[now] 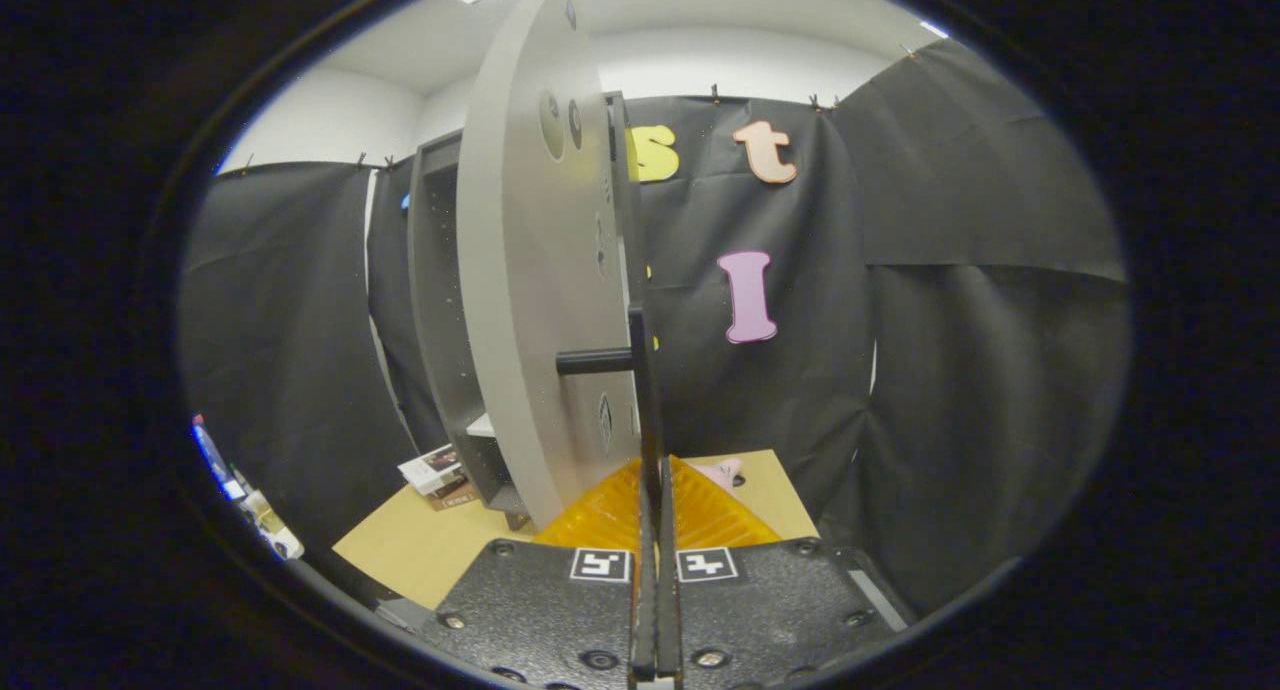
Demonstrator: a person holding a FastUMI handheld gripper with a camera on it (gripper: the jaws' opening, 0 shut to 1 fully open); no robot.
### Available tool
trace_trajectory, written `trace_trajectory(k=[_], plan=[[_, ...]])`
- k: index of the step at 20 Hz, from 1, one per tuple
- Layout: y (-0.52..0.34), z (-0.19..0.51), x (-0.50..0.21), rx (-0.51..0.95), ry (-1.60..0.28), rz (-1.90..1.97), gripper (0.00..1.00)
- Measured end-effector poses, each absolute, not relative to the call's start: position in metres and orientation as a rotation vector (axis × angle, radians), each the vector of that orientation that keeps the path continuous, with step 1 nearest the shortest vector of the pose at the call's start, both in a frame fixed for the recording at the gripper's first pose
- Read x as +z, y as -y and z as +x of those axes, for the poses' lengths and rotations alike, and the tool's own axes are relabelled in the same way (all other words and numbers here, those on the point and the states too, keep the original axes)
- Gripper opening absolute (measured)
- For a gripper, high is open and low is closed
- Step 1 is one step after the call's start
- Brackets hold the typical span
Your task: Open the shoe cabinet door, grab the shoes and put them into the shoe cabinet, then close the shoe cabinet door.
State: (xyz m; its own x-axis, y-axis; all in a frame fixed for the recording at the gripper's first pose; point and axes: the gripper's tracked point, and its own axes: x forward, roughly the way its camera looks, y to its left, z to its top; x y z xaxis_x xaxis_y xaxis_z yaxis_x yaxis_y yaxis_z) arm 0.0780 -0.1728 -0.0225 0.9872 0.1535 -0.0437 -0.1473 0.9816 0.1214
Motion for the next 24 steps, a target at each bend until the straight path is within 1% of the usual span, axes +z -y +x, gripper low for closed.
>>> trace_trajectory(k=[4, 6, 7, 11, 14, 15, 20, 24], plan=[[0.176, 0.062, -0.019, 0.108, -0.042, 0.138, 0.05], [0.180, 0.048, -0.015, 0.072, -0.022, 0.128, 0.08], [0.185, 0.040, -0.013, 0.047, -0.007, 0.123, 0.15], [0.181, 0.001, -0.005, -0.036, 0.034, 0.114, 0.51], [0.151, -0.018, -0.020, -0.046, 0.034, 0.099, 0.81], [0.142, -0.020, -0.029, -0.051, 0.023, 0.090, 0.87], [0.079, -0.015, -0.083, -0.038, -0.054, 0.051, 0.90], [0.017, 0.011, -0.138, 0.025, -0.129, 0.026, 0.91]])
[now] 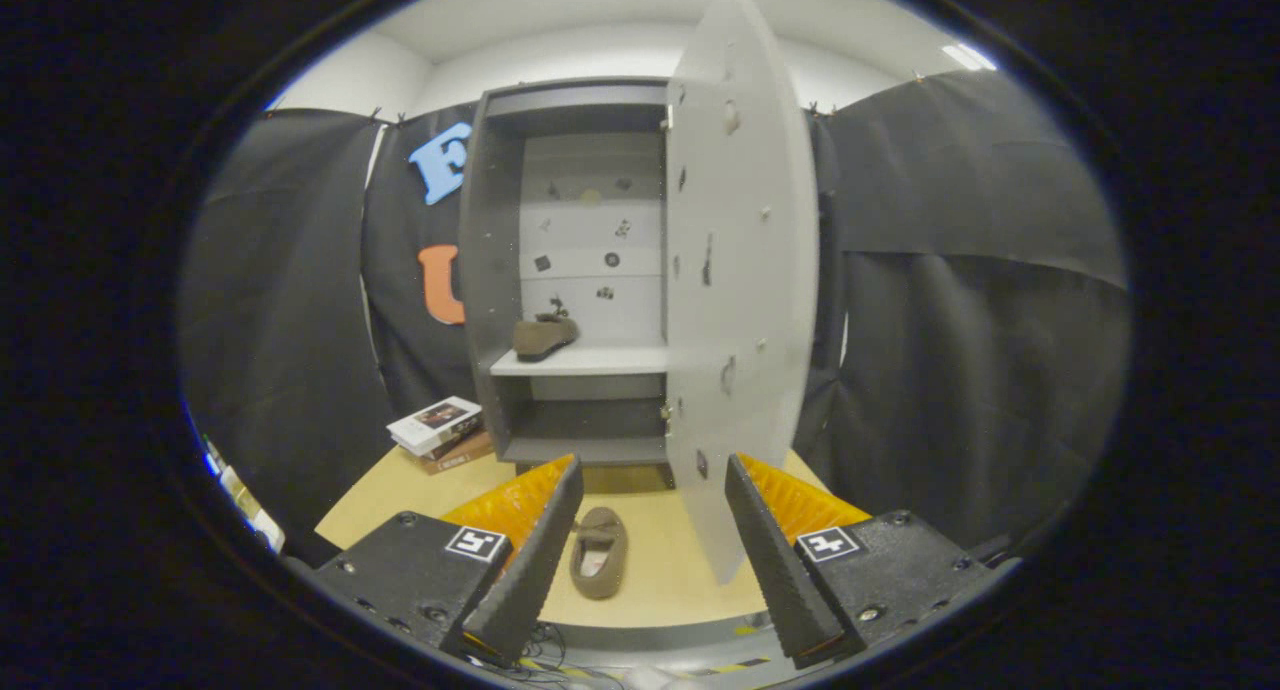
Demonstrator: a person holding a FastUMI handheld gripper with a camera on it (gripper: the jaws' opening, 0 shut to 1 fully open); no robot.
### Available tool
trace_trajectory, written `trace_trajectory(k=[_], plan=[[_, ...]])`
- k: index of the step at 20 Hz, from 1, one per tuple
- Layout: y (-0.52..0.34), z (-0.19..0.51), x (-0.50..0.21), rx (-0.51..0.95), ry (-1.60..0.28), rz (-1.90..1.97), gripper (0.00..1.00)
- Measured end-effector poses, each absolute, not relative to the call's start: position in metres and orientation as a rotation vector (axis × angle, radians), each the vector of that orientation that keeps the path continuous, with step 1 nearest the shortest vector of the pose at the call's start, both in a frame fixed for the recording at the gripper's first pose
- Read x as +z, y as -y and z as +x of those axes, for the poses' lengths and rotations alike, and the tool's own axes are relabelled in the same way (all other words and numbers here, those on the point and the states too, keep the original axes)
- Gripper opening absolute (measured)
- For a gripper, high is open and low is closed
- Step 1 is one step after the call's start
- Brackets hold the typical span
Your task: Open the shoe cabinet door, grab the shoes and put them into the shoe cabinet, then close the shoe cabinet door.
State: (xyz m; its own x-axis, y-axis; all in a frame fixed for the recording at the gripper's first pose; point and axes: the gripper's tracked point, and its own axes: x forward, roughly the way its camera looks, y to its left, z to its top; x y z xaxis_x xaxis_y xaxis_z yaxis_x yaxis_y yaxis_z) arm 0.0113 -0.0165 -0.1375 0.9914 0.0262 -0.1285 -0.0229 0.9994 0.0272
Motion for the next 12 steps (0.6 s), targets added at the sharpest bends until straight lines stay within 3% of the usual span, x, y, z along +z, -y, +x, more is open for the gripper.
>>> trace_trajectory(k=[3, 12], plan=[[-0.017, 0.042, -0.191, 0.072, -0.205, 0.005, 0.96], [-0.093, 0.148, -0.357, 0.203, -0.515, 0.048, 0.96]])
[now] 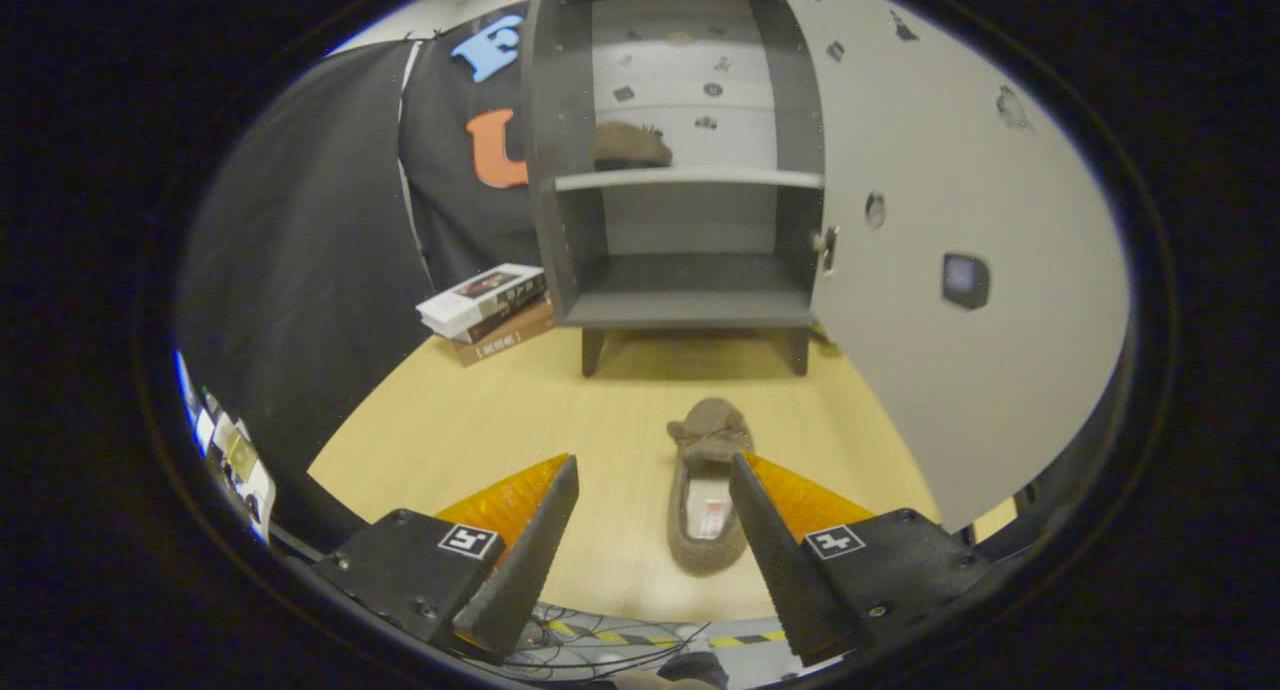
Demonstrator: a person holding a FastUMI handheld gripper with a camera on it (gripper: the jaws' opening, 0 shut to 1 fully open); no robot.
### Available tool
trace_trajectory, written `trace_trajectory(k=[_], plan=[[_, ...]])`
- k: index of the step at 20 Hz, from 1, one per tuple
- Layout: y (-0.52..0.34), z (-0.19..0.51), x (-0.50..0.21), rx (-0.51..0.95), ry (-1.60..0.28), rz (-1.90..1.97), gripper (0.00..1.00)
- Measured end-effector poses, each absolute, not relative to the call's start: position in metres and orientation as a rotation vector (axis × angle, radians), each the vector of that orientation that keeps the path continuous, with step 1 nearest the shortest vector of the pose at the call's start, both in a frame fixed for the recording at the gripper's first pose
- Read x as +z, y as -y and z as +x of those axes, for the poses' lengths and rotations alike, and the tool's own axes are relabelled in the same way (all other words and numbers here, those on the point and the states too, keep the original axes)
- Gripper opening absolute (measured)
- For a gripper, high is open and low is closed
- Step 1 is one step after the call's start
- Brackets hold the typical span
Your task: Open the shoe cabinet door, grab the shoes and put them into the shoe cabinet, then close the shoe cabinet door.
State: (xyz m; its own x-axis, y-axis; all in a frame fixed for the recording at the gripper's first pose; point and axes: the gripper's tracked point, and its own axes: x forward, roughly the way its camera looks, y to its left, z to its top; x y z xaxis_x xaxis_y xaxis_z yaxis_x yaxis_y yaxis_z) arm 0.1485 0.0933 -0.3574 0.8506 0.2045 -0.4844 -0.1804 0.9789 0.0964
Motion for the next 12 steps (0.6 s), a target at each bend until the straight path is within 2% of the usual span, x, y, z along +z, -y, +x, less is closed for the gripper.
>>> trace_trajectory(k=[6, 12], plan=[[-0.094, 0.207, -0.426, 0.173, -0.670, 0.092, 0.96], [-0.097, 0.257, -0.444, 0.172, -0.722, 0.113, 0.96]])
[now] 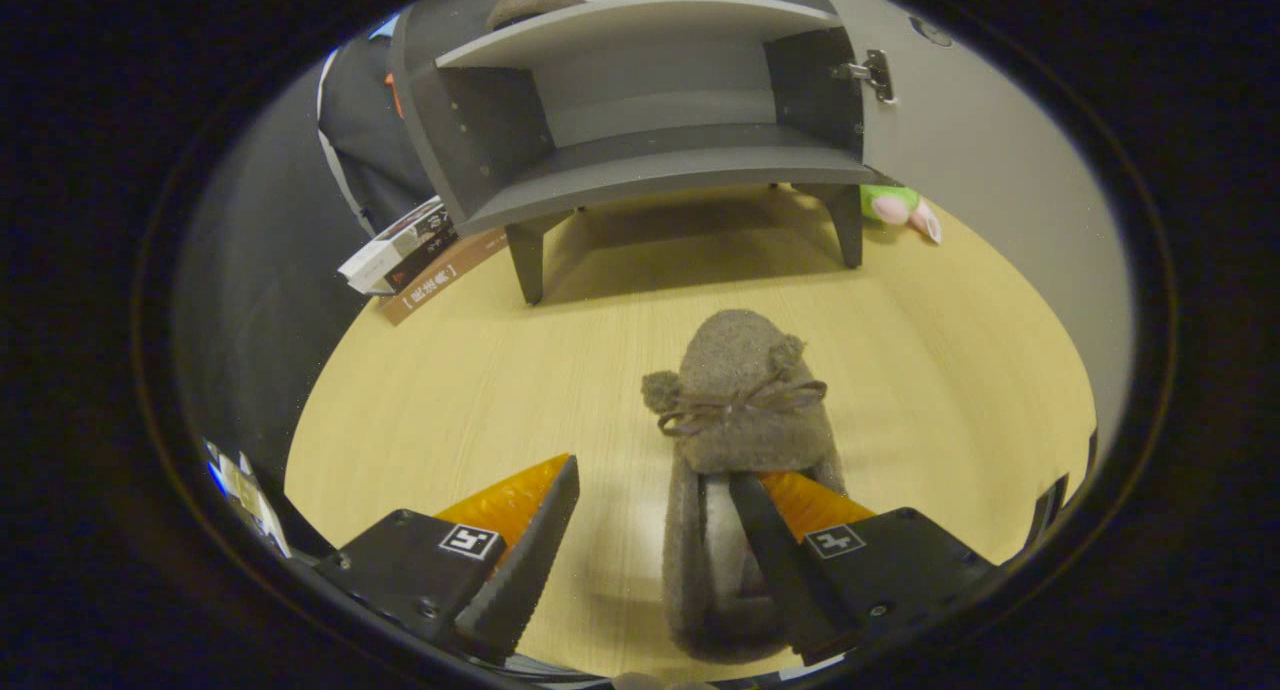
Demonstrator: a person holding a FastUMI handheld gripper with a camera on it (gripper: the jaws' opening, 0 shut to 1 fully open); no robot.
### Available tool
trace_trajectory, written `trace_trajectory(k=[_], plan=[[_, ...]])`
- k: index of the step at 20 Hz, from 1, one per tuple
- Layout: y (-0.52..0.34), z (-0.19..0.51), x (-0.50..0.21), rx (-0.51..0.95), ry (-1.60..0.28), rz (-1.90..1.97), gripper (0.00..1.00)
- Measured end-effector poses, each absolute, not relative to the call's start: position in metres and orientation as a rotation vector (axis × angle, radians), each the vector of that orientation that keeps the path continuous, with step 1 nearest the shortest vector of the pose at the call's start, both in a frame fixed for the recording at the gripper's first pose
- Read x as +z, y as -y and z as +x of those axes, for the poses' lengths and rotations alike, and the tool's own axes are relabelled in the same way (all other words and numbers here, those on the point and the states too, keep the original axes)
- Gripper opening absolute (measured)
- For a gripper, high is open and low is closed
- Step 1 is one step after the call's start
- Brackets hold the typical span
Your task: Open the shoe cabinet door, grab the shoes and put them into the shoe cabinet, then close the shoe cabinet door.
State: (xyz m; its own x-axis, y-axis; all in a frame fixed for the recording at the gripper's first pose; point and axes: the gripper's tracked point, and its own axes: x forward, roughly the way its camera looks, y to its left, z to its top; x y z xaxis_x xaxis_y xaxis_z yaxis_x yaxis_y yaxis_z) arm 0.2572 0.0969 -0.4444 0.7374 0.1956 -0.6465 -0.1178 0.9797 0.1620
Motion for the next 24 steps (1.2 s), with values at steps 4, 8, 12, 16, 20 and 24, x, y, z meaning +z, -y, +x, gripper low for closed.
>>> trace_trajectory(k=[4, 8, 12, 16, 20, 24], plan=[[-0.098, 0.280, -0.455, 0.170, -0.747, 0.125, 0.96], [-0.098, 0.287, -0.456, 0.187, -0.751, 0.087, 0.95], [-0.079, 0.292, -0.459, 0.124, -0.767, 0.076, 0.69], [-0.090, 0.290, -0.458, 0.206, -0.793, 0.101, 0.33], [-0.091, 0.286, -0.444, 0.235, -0.796, 0.144, 0.06], [-0.090, 0.273, -0.395, 0.253, -0.731, 0.143, 0.06]])
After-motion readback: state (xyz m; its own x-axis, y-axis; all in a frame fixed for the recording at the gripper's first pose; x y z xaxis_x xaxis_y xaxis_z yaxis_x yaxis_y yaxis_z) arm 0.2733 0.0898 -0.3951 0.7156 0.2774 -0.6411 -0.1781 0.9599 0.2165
